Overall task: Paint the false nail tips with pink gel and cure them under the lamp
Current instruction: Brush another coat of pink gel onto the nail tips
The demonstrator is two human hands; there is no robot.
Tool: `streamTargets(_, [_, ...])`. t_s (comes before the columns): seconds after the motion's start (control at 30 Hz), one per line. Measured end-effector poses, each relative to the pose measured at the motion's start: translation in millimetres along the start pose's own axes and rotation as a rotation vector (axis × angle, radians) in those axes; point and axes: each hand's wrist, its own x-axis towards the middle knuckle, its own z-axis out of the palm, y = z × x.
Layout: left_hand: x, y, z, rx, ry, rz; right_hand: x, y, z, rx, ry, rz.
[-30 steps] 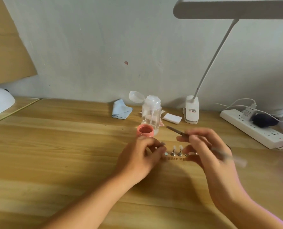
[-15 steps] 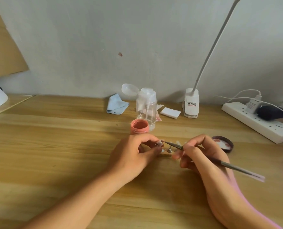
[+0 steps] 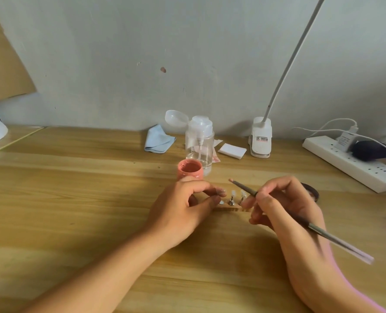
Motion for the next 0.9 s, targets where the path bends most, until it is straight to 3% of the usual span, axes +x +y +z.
streamTargets(0.27, [0.3,1.8,0.5,-0.019,-0.013,-0.006,1.5,5.6,1.3,-0.046,-0.108,0.088])
streamTargets(0.7, [0.5,2.1,0.4,-0.037,-0.042,0.007,-1.8,-1.2,3.5,-0.079,-0.081,0.058])
streamTargets(0.9, [1.3,0.3,-0.7,-0.022,-0.041,0.006,-5.1,-15.8,1.0,-0.114,-0.032,-0.145])
